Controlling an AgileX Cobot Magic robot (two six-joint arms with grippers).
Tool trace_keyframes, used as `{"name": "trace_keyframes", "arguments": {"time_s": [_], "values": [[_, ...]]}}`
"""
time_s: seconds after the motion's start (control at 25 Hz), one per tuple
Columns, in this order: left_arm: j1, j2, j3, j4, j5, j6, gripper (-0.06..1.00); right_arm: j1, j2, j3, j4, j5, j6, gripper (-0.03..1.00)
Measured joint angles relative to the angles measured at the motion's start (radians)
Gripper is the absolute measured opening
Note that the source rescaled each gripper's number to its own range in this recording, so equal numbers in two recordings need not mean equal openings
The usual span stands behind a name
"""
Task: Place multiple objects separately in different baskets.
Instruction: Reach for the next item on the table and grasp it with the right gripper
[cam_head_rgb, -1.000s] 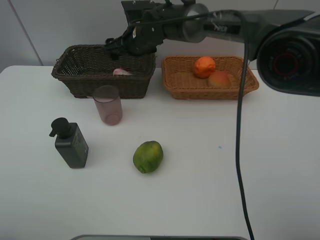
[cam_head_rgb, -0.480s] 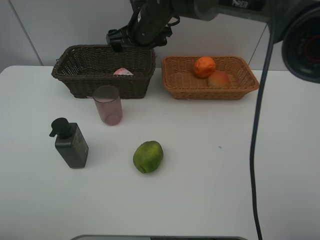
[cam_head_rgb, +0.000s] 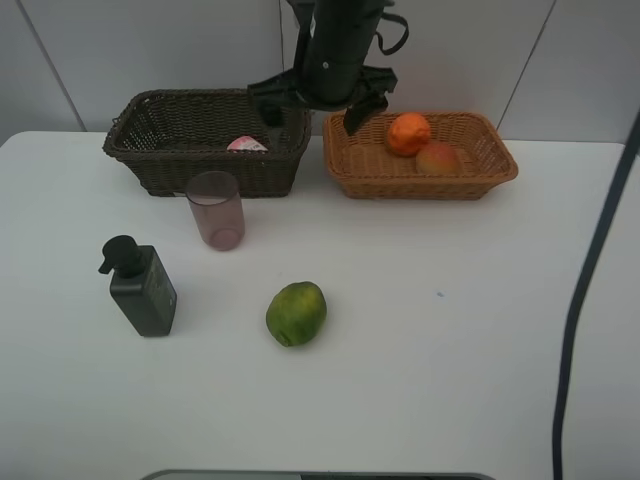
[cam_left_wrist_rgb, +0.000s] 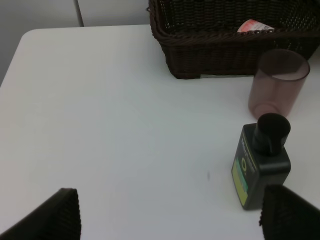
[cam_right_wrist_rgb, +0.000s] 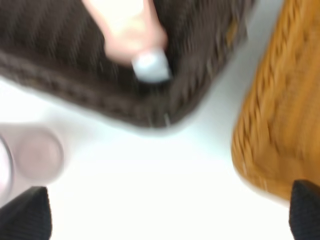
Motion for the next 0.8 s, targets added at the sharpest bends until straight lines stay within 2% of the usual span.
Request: {"name": "trace_keyframes", "arguments": {"time_s": [0.36,0.6,0.8], "values": [[0.000,0.000,0.000,0.000,0.000,0.000,0.93,0.083,-0.250,0.420,-0.003,-0.093,0.180,1.00],[0.000,0.000,0.000,0.000,0.000,0.000,0.93,0.174,-0.268,0.554,-0.002,-0.124,0.339,1.00],[0.000,0.000,0.000,0.000,0.000,0.000,0.93,0.199,-0.268,0.569,-0.038,-0.168,0.566,1.00]]}}
